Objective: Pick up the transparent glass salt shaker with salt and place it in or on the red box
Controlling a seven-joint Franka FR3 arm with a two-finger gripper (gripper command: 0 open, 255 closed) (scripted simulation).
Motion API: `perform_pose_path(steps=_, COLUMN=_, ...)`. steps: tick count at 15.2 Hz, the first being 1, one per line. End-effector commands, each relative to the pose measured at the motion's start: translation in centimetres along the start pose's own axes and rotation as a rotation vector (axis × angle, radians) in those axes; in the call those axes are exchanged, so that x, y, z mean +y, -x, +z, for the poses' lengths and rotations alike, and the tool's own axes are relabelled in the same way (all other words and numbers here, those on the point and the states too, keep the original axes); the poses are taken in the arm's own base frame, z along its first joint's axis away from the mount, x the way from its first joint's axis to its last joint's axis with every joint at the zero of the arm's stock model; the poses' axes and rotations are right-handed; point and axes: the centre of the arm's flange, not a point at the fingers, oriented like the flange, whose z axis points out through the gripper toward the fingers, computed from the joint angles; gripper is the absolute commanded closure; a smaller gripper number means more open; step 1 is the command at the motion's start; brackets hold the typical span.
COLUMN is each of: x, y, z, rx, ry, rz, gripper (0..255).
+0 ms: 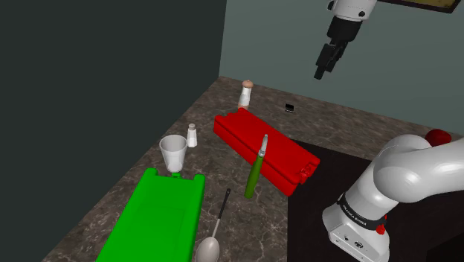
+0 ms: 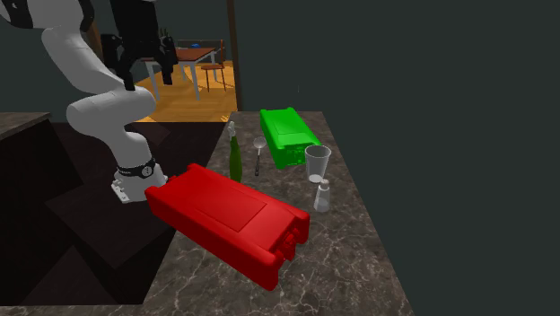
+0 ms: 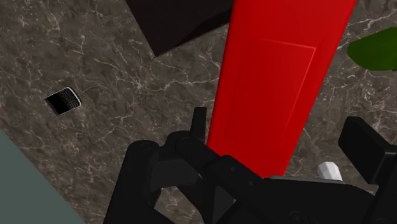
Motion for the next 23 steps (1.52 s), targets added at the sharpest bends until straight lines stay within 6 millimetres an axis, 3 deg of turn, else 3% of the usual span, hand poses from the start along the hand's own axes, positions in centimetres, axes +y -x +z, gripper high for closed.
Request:
perform_pose_path(steps=1, x=0.0, y=0.0, z=0.0, rx=0.0, ry=0.0, rz=0.0, gripper=0)
perform_pose_path(steps=23, x=-14.1, y=-16.2, z=17.6, rx=0.11, ry=-0.043, rz=-0.037, gripper=0)
